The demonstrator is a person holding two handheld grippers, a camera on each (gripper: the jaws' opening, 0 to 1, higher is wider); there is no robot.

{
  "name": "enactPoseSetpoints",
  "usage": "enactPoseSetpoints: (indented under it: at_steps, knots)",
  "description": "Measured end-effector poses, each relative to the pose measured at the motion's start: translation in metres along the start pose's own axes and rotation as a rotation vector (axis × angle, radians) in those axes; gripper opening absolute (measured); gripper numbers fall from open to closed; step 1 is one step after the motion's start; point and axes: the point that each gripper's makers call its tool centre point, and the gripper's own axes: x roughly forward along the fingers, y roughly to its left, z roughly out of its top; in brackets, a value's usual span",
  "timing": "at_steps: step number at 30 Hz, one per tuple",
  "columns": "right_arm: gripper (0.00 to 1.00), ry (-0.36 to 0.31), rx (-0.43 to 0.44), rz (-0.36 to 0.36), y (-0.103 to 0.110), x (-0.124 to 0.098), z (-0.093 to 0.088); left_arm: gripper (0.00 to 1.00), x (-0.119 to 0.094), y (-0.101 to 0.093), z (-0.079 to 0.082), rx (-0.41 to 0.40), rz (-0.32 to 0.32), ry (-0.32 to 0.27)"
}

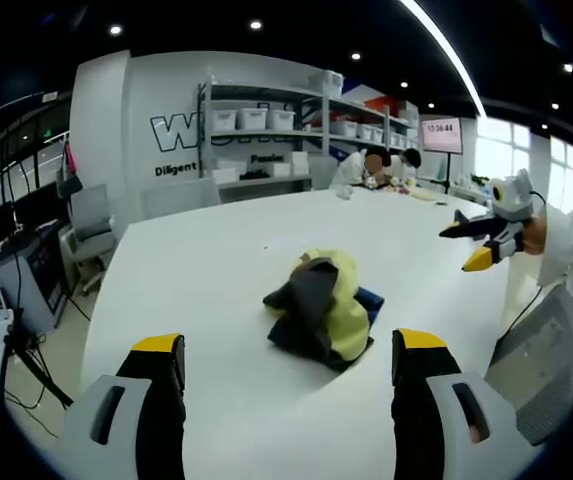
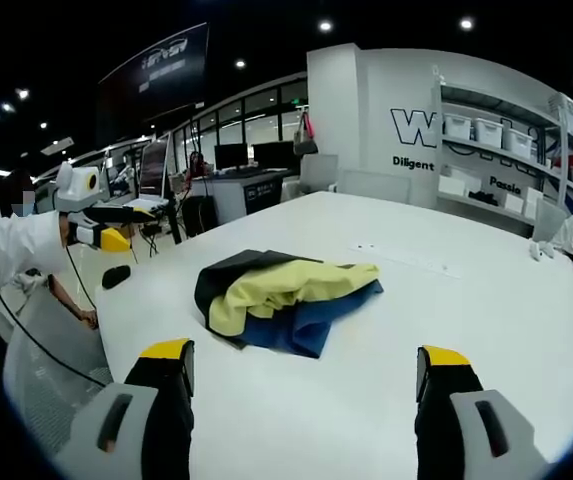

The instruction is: Fold the garment on the visible template until the final outline fits inside the template.

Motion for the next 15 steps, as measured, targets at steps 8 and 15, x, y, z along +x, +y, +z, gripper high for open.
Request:
enactPoseSetpoints:
  at_steps: [8, 15]
  knots:
    - [0.94, 0.000, 0.001, -0.001, -0.0005, -0.0003, -0.0007, 0.82, 0.0002, 0.0000, 0.0005, 0.001, 0.000, -0.001]
    - [0.94, 0.003, 0.002, -0.002, -0.0005, -0.0011, -0.0020, 0.82, 0.0004, -0.0005, 0.0006, 0.001, 0.000, -0.002]
